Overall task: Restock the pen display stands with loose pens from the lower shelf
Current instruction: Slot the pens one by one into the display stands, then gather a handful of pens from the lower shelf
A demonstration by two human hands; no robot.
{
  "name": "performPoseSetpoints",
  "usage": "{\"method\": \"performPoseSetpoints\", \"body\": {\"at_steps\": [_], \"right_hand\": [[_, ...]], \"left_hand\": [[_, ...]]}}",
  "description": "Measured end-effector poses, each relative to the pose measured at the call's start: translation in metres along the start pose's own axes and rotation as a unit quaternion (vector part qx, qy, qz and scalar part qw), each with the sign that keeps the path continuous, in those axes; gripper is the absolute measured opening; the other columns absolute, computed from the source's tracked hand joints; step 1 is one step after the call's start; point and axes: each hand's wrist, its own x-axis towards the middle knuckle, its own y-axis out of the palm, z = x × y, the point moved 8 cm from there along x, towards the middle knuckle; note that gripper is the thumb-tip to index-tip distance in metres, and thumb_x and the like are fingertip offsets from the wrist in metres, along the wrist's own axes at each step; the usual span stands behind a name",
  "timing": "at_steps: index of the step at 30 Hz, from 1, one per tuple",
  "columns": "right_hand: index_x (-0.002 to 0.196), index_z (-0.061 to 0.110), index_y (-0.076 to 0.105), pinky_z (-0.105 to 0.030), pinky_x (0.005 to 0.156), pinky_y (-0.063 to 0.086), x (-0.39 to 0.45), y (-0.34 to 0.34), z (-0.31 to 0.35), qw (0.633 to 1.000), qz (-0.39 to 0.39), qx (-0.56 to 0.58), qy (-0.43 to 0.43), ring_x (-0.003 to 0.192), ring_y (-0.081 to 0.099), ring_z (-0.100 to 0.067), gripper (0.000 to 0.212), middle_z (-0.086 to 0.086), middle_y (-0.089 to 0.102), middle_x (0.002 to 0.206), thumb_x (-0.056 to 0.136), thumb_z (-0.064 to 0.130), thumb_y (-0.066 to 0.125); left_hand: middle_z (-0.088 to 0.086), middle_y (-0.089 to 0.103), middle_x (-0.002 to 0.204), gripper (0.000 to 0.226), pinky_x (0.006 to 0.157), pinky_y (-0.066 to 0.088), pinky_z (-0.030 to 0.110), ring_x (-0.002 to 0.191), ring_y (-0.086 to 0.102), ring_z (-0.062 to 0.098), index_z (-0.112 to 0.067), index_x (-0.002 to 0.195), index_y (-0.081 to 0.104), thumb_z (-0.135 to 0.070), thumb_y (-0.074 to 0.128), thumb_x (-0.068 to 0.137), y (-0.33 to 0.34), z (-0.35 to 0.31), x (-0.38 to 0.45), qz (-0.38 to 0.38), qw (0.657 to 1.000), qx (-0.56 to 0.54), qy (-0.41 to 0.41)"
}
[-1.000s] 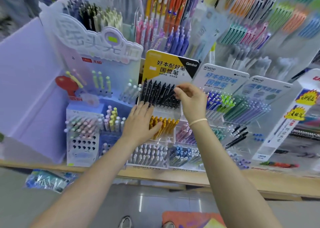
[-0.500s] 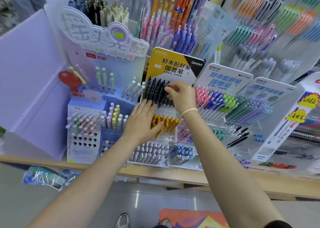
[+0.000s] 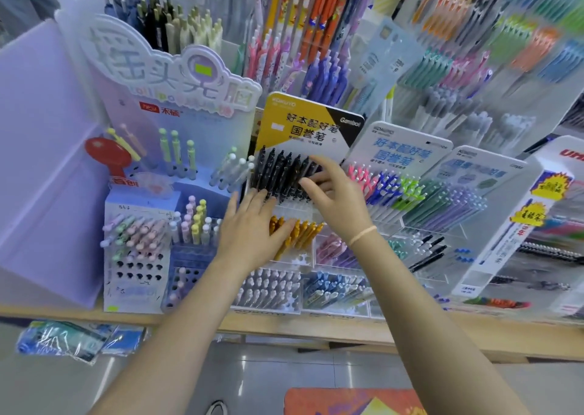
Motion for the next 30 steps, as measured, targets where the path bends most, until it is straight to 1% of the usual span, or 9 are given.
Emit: {"method": "performPoseSetpoints", "body": {"at_steps": [3, 6, 8, 10, 13, 16, 21, 25, 30], "right_hand": [[0.13, 0.023, 0.058, -0.02, 0.075, 0.055, -0.059, -0.034, -0.029, 1.0, -0.002, 0.001, 0.002, 0.085, 0.063, -0.003, 0.034, 0.008, 0.066, 0.099, 0.098, 0.031, 0.059], [0.125, 0.021, 0.063, -0.035, 0.076, 0.056, -0.131, -0.075, -0.1, 0.996, -0.02, -0.059, 0.065, 0.088, 0.063, -0.008, 0.03, 0.005, 0.067, 0.103, 0.099, 0.035, 0.056], [0.126, 0.021, 0.063, -0.039, 0.078, 0.055, -0.187, -0.111, -0.157, 0.985, -0.043, -0.091, 0.138, 0.093, 0.063, -0.011, 0.037, 0.003, 0.068, 0.11, 0.099, 0.045, 0.052], [0.126, 0.021, 0.063, -0.038, 0.082, 0.054, -0.25, -0.156, -0.21, 0.969, -0.082, -0.112, 0.203, 0.1, 0.063, -0.015, 0.049, 0.002, 0.067, 0.116, 0.095, 0.054, 0.045], [0.123, 0.014, 0.065, -0.038, 0.089, 0.05, -0.355, -0.226, -0.29, 0.937, -0.13, -0.153, 0.286, 0.108, 0.061, -0.022, 0.049, -0.004, 0.067, 0.116, 0.094, 0.049, 0.044], [0.122, 0.015, 0.063, -0.044, 0.088, 0.051, -0.454, -0.287, -0.374, 0.91, -0.154, -0.169, 0.346, 0.108, 0.061, -0.027, 0.052, -0.005, 0.066, 0.116, 0.095, 0.051, 0.038], [0.118, 0.012, 0.065, -0.039, 0.083, 0.049, -0.57, -0.367, -0.518, 0.885, -0.173, -0.151, 0.405, 0.101, 0.063, -0.031, 0.044, -0.009, 0.067, 0.108, 0.095, 0.043, 0.044], [0.116, 0.018, 0.067, -0.039, 0.077, 0.05, -0.617, -0.385, -0.636, 0.873, -0.163, -0.145, 0.436, 0.095, 0.065, -0.032, 0.045, -0.008, 0.068, 0.1, 0.094, 0.047, 0.041], [0.121, 0.02, 0.065, -0.04, 0.08, 0.051, -0.63, -0.348, -0.802, 0.885, -0.11, -0.144, 0.429, 0.103, 0.064, -0.031, 0.041, -0.006, 0.065, 0.115, 0.093, 0.044, 0.048]], "left_hand": [[0.007, 0.058, 0.139, 0.081, 0.123, 0.011, 0.05, 0.135, 0.046, 0.023, -0.014, 0.13, 0.063, -0.069, 0.017, 0.093, -0.014, -0.019, -0.007, -0.055, 0.998, 0.01, 0.002], [0.006, 0.069, 0.118, 0.055, 0.114, 0.028, 0.048, 0.114, 0.06, 0.026, -0.012, 0.112, 0.071, -0.051, 0.036, 0.097, -0.003, -0.094, -0.024, -0.136, 0.986, -0.053, 0.084], [0.007, 0.069, 0.119, 0.052, 0.107, 0.031, 0.042, 0.113, 0.061, 0.028, -0.01, 0.114, 0.07, -0.048, 0.04, 0.096, 0.036, -0.17, -0.036, -0.095, 0.977, -0.094, 0.169], [0.009, 0.068, 0.119, 0.051, 0.1, 0.033, 0.039, 0.111, 0.062, 0.03, -0.009, 0.116, 0.069, -0.047, 0.043, 0.095, 0.092, -0.252, -0.049, -0.011, 0.963, -0.115, 0.242], [0.01, 0.067, 0.12, 0.052, 0.093, 0.039, 0.039, 0.107, 0.063, 0.032, -0.012, 0.12, 0.067, -0.05, 0.042, 0.093, 0.185, -0.368, -0.081, 0.106, 0.939, -0.077, 0.319], [0.008, 0.063, 0.128, 0.061, 0.101, 0.042, 0.044, 0.117, 0.059, 0.032, -0.015, 0.129, 0.063, -0.055, 0.035, 0.093, 0.265, -0.486, -0.118, 0.188, 0.908, -0.044, 0.371], [0.007, 0.055, 0.142, 0.074, 0.107, 0.038, 0.042, 0.132, 0.05, 0.028, -0.015, 0.139, 0.057, -0.059, 0.023, 0.089, 0.384, -0.659, -0.176, 0.245, 0.884, 0.01, 0.397], [0.007, 0.06, 0.136, 0.07, 0.104, 0.044, 0.043, 0.126, 0.055, 0.028, -0.014, 0.136, 0.058, -0.057, 0.028, 0.091, 0.491, -0.72, -0.186, 0.273, 0.882, 0.032, 0.382], [0.007, 0.057, 0.139, 0.073, 0.104, 0.042, 0.041, 0.13, 0.052, 0.028, -0.014, 0.141, 0.054, -0.058, 0.028, 0.089, 0.643, -0.727, -0.151, 0.282, 0.893, 0.059, 0.346]]}}
